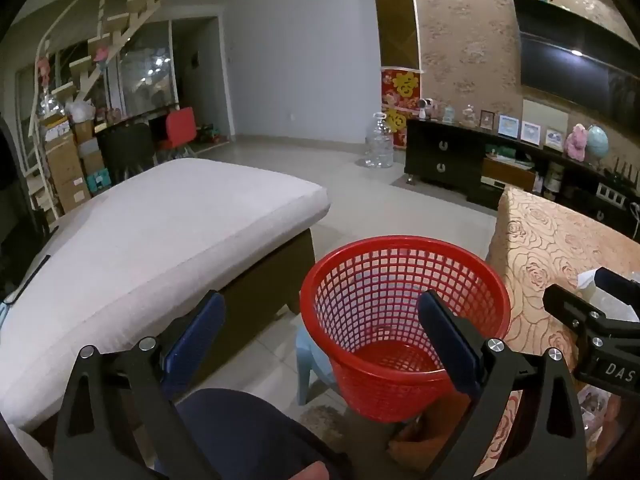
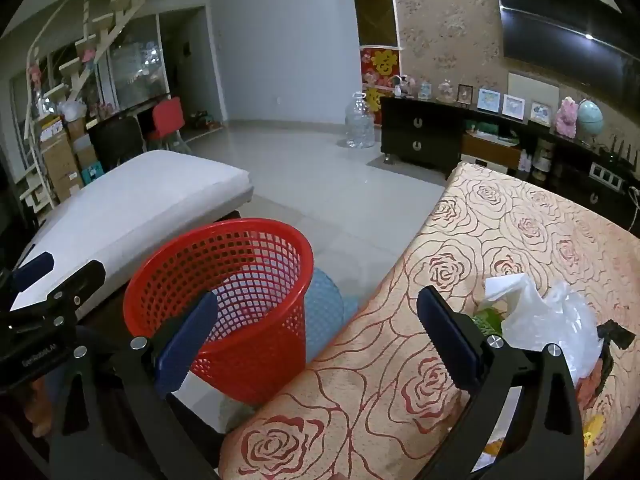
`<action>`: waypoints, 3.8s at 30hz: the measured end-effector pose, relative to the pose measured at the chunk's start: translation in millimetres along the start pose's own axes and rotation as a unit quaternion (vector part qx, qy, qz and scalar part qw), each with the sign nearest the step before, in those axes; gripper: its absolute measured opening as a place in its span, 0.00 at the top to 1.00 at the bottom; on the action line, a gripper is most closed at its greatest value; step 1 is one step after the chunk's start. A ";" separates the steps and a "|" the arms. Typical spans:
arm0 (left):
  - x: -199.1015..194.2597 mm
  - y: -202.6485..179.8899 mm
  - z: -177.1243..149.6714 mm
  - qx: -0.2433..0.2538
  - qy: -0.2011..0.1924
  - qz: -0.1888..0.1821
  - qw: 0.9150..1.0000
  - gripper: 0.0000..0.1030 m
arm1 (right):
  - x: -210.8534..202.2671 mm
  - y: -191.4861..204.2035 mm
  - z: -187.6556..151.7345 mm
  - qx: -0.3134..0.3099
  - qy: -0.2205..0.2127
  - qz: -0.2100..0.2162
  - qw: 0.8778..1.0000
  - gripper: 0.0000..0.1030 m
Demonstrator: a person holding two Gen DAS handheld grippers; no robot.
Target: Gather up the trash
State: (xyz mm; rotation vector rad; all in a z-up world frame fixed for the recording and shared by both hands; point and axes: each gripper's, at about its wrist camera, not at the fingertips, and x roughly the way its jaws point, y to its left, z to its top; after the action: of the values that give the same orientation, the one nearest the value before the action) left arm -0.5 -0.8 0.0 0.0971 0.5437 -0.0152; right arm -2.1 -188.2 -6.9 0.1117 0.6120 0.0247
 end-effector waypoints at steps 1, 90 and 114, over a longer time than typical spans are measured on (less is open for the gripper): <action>0.2 0.2 0.0 -0.001 0.001 -0.001 1.000 0.09 | -0.1 -0.2 -0.2 0.000 0.000 0.000 1.000 0.06; -15.4 -3.2 4.8 -0.003 -0.013 -0.005 1.000 0.09 | -12.5 -5.4 -2.0 0.005 -0.018 0.005 1.000 0.06; -16.5 -66.2 -24.8 0.058 0.015 -0.105 0.993 0.09 | -103.2 -117.9 -42.4 0.107 -0.060 -0.134 0.983 0.06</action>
State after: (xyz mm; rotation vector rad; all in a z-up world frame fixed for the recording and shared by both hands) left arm -30.1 -64.5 -18.4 0.1531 0.5803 -0.2511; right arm -112.1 -307.0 4.4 0.2357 0.5042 -0.3066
